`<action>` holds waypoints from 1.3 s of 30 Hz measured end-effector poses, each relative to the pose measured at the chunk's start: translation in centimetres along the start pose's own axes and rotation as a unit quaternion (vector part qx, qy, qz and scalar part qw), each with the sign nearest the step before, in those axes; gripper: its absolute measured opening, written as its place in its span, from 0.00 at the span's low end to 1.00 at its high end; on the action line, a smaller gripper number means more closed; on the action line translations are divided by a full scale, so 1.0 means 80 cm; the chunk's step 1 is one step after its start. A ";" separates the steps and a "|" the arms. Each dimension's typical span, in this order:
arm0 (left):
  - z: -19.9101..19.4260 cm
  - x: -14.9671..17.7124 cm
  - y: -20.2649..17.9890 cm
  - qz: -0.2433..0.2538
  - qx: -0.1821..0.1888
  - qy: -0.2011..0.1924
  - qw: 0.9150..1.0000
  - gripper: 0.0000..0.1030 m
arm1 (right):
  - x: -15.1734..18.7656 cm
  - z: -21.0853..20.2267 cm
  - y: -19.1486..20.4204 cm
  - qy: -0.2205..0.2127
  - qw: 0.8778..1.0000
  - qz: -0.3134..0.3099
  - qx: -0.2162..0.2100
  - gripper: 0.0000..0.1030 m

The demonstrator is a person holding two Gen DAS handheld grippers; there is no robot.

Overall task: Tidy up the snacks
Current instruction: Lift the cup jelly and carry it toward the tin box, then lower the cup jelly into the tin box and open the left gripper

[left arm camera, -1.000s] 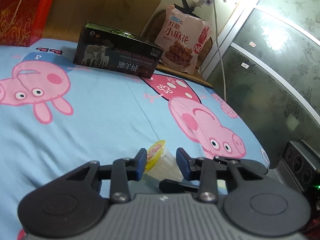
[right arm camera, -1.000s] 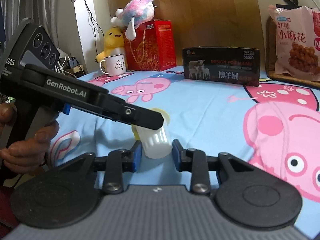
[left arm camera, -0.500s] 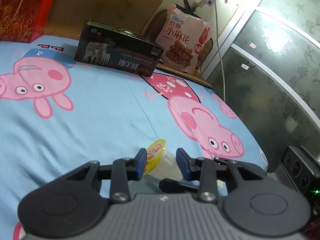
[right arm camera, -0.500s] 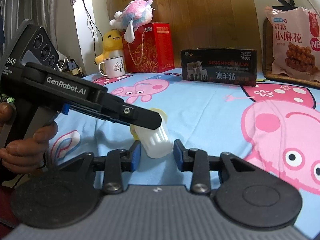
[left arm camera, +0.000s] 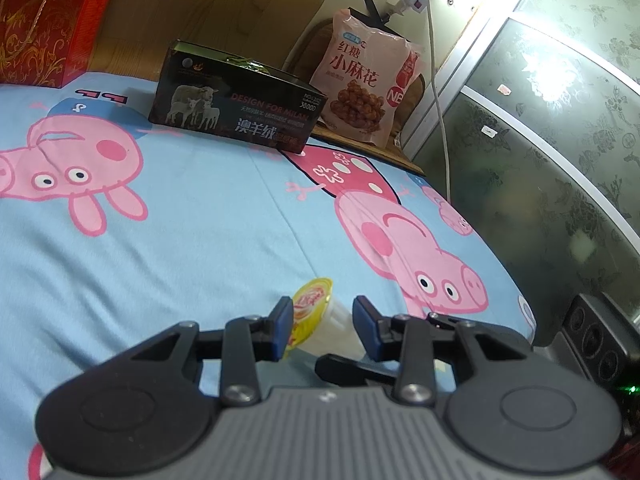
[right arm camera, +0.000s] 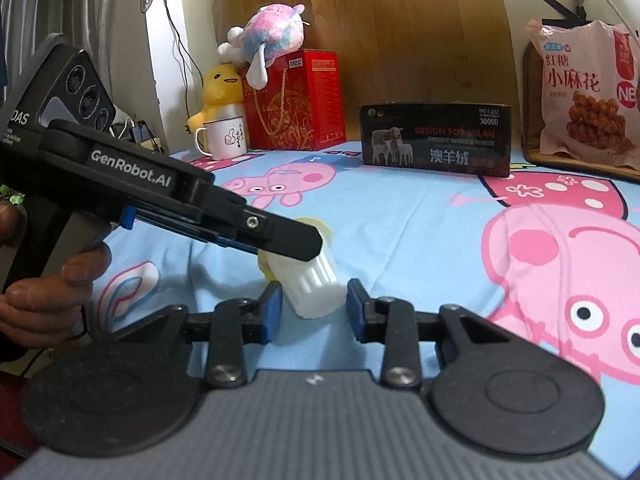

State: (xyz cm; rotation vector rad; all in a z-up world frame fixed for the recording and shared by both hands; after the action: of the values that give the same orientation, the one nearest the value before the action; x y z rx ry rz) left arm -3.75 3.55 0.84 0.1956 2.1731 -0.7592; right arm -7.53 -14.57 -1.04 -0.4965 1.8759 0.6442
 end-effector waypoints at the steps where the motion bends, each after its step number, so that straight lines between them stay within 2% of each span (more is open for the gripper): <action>1: 0.000 0.000 0.000 0.000 0.000 0.000 1.000 0.33 | -0.001 0.000 0.001 0.001 1.000 -0.003 0.001 0.36; 9: 0.002 -0.019 0.002 -0.004 0.009 -0.006 1.000 0.31 | -0.015 0.006 -0.005 -0.002 1.000 0.015 0.001 0.36; 15: 0.018 -0.051 0.009 -0.005 0.015 0.000 1.000 0.31 | -0.036 0.021 -0.016 0.006 1.000 0.028 0.011 0.36; 26: 0.031 -0.114 0.023 0.015 0.005 -0.018 1.000 0.31 | -0.085 0.061 -0.038 0.006 1.000 0.029 0.009 0.36; 33: 0.047 -0.184 0.034 0.031 -0.003 -0.034 0.999 0.31 | -0.133 0.099 -0.059 -0.003 1.000 0.025 0.004 0.36; 39: 0.085 -0.257 0.051 0.039 -0.015 -0.050 0.998 0.31 | -0.186 0.145 -0.094 -0.012 0.999 0.030 0.011 0.36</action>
State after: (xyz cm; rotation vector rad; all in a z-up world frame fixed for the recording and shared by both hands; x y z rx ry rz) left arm 15.81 5.12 10.89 0.2213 2.0696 -0.6773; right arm 10.67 -12.33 7.60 -0.4184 1.8781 0.6653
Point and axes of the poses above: each gripper's, at about its wrist camera, not at the fingertips, and z roughly the way its jaws point, y to its left, x to its underside, the point moved 1 cm from there along z, roughly the way its jaws point, and after that the axes turned 6 degrees about -y, right-handed, at the moved point
